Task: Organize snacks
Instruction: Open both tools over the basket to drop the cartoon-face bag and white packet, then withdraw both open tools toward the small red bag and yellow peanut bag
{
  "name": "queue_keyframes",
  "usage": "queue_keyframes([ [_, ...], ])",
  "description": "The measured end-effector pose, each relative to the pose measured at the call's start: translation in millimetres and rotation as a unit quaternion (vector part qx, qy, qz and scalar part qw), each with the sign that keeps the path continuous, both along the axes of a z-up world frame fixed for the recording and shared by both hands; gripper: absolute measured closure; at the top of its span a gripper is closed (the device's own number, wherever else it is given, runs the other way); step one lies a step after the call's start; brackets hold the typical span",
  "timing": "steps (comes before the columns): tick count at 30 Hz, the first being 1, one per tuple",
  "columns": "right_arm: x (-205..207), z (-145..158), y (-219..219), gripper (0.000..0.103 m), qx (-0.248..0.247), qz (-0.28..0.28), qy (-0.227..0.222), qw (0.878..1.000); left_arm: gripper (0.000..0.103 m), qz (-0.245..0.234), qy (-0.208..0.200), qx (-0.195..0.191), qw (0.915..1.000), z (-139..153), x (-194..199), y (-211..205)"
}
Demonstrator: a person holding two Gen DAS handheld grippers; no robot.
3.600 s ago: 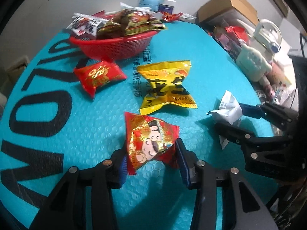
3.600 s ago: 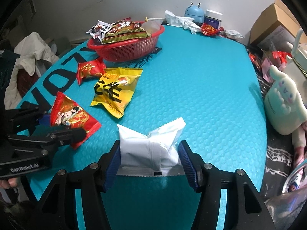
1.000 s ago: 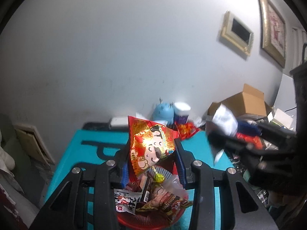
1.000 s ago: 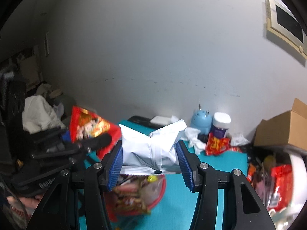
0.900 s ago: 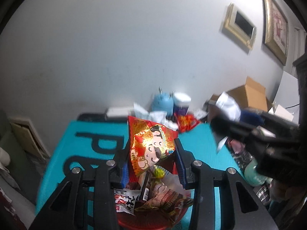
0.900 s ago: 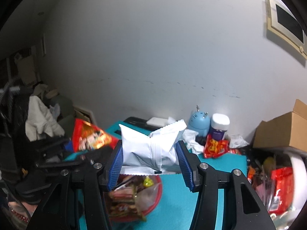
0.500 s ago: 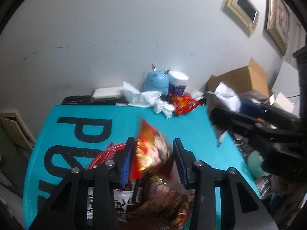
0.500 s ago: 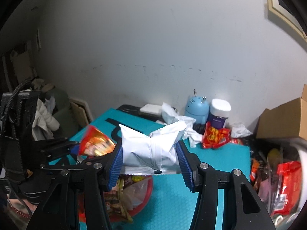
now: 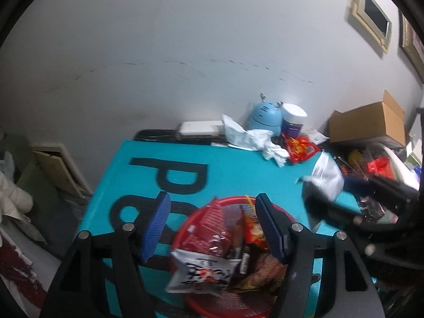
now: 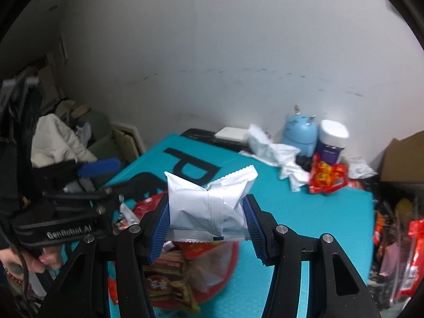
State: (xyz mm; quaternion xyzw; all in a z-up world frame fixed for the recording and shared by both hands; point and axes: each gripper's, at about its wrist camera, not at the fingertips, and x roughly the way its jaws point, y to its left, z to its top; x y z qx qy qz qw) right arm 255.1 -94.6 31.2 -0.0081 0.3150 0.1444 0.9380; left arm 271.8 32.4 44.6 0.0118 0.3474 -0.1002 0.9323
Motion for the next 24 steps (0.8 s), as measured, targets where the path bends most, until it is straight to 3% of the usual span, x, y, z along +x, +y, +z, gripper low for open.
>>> queue_keyframes([
  [10,7.2,-28.4,37.6,0.048,-0.006,0.071,0.046,0.996,0.038,0.041,-0.011,0.007,0.9991,11.9,-2.2,23.6],
  [12,7.5,-31.9,40.0,0.036,-0.010,0.076,0.055,0.996,0.038,0.043,-0.010,0.008,0.9990,11.8,-2.1,24.2],
  [24,0.3,-20.5,31.3,0.035,-0.017,0.054,0.035,0.998,0.038,0.031,-0.013,0.003,0.9994,15.9,-7.1,18.7],
])
